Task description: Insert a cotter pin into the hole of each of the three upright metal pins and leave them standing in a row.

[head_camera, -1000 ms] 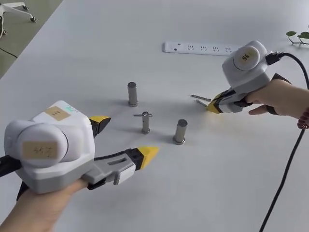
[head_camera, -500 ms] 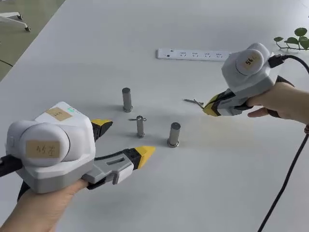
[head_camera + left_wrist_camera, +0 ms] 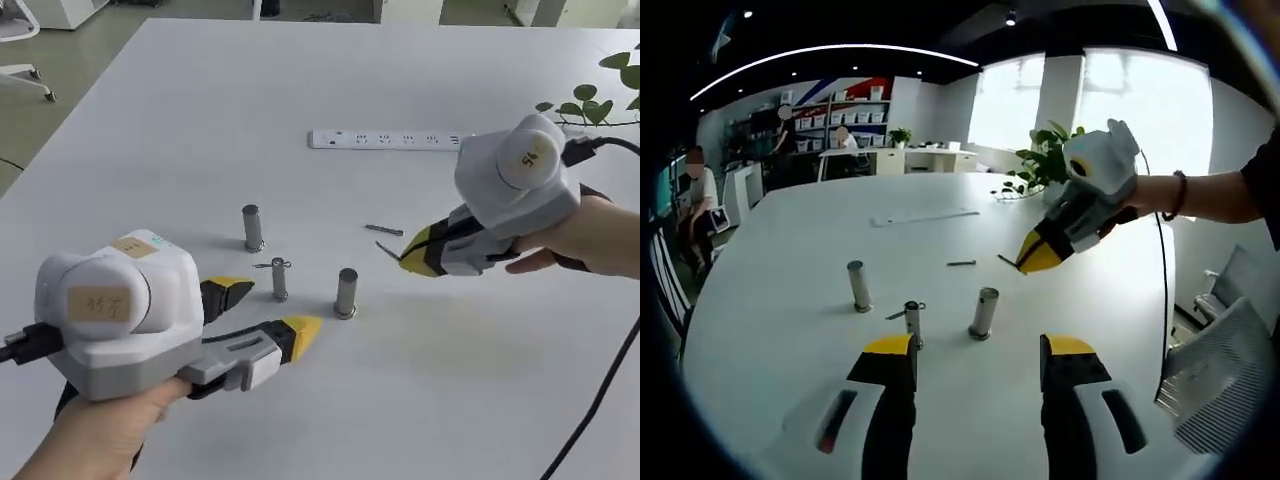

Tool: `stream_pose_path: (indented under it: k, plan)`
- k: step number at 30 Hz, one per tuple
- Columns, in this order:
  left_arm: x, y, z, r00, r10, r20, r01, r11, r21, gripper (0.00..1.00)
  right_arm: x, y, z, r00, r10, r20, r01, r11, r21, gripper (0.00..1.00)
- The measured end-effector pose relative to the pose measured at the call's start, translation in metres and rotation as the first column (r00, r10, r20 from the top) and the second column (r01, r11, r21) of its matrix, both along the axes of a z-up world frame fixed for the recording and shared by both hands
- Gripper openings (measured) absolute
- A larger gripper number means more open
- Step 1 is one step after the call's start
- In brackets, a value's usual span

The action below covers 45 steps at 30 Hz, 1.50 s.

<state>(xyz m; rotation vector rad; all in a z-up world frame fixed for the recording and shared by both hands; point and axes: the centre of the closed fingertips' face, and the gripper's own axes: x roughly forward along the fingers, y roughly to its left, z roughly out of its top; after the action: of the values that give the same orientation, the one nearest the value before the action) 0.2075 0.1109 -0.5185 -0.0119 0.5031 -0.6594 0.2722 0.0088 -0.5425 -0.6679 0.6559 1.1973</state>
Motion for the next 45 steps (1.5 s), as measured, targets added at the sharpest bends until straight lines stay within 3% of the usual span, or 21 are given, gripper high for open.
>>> stream_pose_path:
  k: [5,11,17,34,45]
  plan:
    - [-0.008,-0.009,0.000,0.999,-0.029,-0.040,0.028,0.999,-0.045,0.41,-0.021,0.006,0.006,0.999,0.054,0.003,-0.054,0.998,0.023,0.00]
    - [-0.015,-0.019,0.000,0.996,-0.058,-0.063,0.053,0.995,-0.080,0.36,-0.042,0.013,0.005,0.993,0.114,0.009,-0.114,0.993,0.032,0.00]
    - [-0.022,-0.025,-0.004,0.989,-0.081,-0.120,0.067,0.991,-0.115,0.29,-0.063,0.022,0.003,0.978,0.208,0.031,-0.209,0.978,0.017,0.00]
    - [-0.037,-0.045,0.002,0.971,-0.149,-0.185,0.103,0.966,-0.238,0.16,-0.091,0.039,0.004,0.930,0.362,0.070,-0.362,0.932,-0.010,0.00]
    - [-0.038,-0.049,0.004,0.962,-0.159,-0.224,0.092,0.954,-0.285,0.10,-0.102,0.049,0.005,0.904,0.417,0.098,-0.417,0.909,-0.019,0.00]
